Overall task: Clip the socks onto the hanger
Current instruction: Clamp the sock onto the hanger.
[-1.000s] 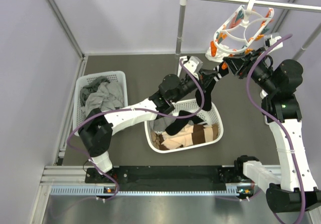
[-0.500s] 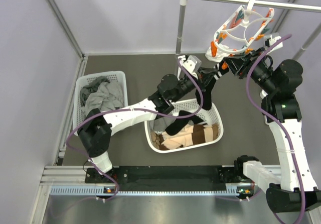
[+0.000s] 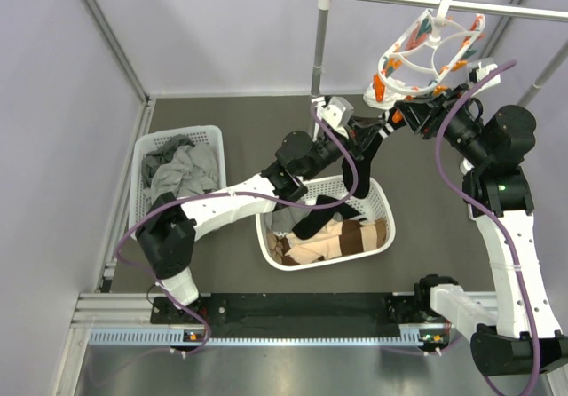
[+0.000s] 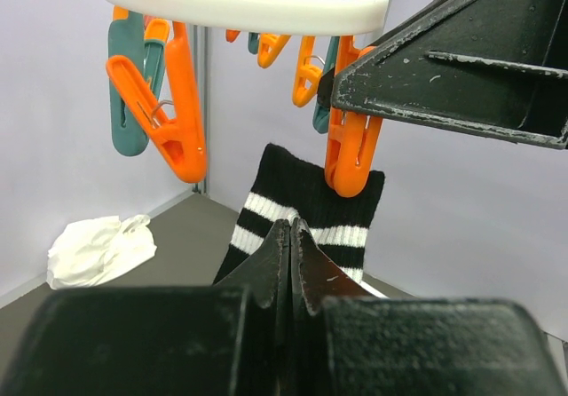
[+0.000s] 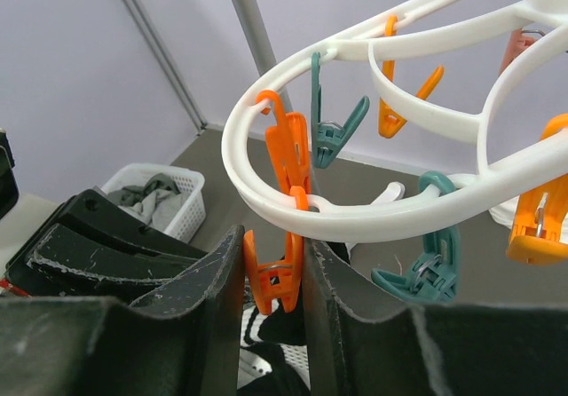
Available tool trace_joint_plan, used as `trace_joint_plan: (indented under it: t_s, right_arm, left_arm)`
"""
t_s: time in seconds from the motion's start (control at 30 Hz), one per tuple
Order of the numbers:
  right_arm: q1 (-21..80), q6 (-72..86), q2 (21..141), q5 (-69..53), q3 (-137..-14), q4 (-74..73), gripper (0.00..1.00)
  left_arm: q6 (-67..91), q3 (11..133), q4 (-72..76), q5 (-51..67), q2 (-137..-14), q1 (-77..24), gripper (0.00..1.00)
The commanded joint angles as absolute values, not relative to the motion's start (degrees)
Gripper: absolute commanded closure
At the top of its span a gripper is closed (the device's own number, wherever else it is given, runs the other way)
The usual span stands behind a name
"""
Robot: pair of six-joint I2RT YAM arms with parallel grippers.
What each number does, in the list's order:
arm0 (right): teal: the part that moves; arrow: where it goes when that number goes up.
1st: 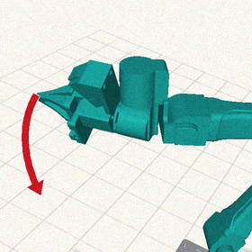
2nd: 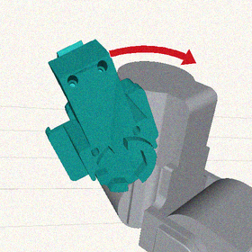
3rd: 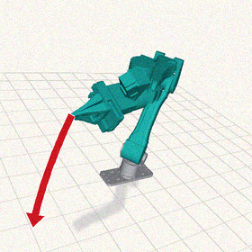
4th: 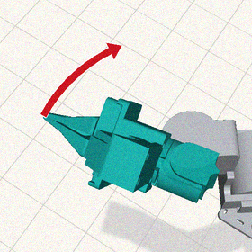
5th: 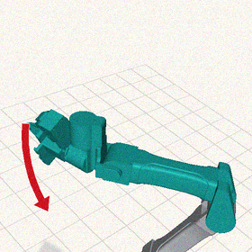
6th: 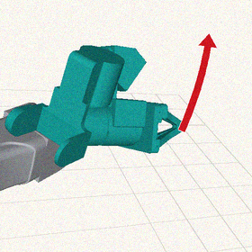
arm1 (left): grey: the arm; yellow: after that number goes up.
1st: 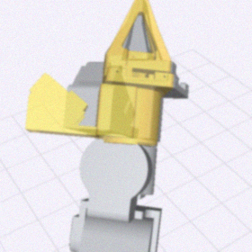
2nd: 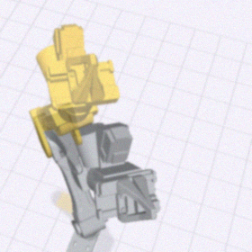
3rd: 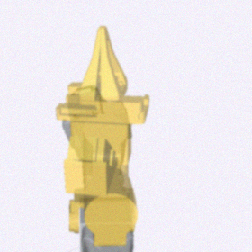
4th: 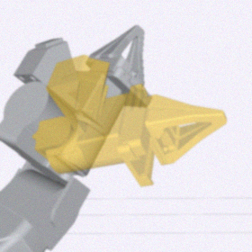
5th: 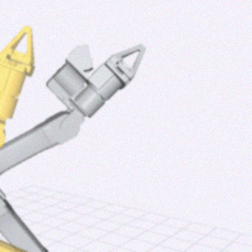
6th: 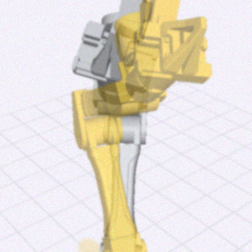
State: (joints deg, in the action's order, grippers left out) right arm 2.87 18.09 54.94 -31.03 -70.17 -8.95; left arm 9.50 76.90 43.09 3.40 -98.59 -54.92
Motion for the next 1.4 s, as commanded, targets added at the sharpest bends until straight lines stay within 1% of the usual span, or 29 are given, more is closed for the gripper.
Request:
trace_joint_plan:
  t_s: [0.0, 0.4, 1.37]
  right_arm:
    - [3.08, 17.58, 54.76, -31.82, -71.10, -8.70, 0.90]
    - [3.08, 15.73, 54.32, -29.70, -71.98, -10.11, 0.90]
    - [3.08, 22.67, 55.11, -34.72, -70.66, -5.10, 0.90]
  left_arm:
    - [9.40, 76.73, 47.11, 2.99, -95.36, -54.93, 1.00]
    - [9.32, 73.65, 48.95, 2.20, -93.78, -54.84, 1.00]
    - [10.72, 79.45, 51.85, 3.60, -97.91, -54.93, 1.00]
